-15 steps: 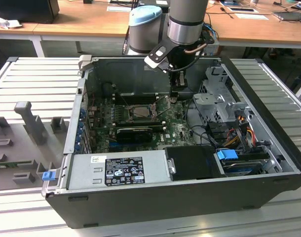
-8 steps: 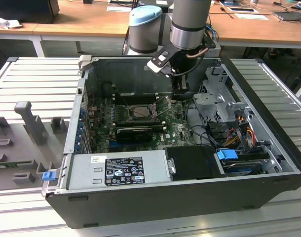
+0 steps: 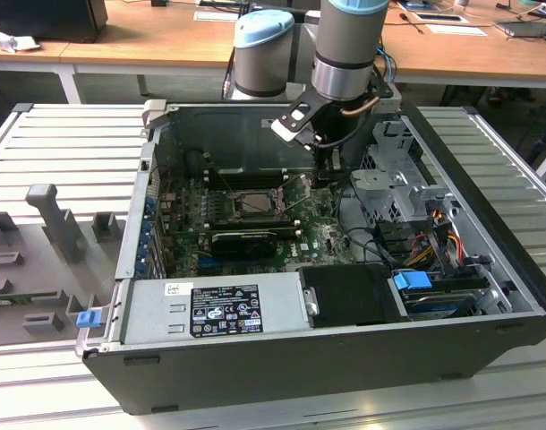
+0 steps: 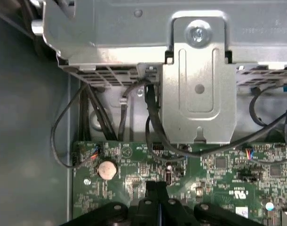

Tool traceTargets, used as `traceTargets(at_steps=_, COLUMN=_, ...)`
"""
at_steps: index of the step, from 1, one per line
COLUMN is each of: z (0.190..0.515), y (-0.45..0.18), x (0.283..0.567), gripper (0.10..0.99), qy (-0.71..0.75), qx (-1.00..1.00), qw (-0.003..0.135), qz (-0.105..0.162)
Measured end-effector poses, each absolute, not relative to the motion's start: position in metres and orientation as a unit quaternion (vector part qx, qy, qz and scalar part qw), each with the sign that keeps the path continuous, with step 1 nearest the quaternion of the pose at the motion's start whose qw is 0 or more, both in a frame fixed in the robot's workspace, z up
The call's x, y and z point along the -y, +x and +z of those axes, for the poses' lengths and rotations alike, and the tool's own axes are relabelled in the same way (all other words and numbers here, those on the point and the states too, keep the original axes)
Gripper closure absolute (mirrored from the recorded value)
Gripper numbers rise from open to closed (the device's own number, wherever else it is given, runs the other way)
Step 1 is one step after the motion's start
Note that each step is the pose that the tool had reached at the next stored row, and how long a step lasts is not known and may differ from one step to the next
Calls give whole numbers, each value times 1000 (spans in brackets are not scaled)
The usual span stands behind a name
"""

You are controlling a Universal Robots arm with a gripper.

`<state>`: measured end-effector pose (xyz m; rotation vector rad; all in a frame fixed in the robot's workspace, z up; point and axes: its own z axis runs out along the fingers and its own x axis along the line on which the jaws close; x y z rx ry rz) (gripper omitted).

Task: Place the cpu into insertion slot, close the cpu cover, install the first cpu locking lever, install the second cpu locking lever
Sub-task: 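Close the cpu cover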

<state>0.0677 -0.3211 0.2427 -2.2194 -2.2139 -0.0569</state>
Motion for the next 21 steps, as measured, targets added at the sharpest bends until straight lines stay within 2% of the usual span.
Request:
traceTargets(at_steps=5, z=246, y=66, x=321, gripper=980, qy=-708, qx=706, qw=17, qz=-5)
traceTargets(at_steps=21, z=246, y=54, x=321, gripper=980, qy=-708, qx=706, qw=17, qz=-5)
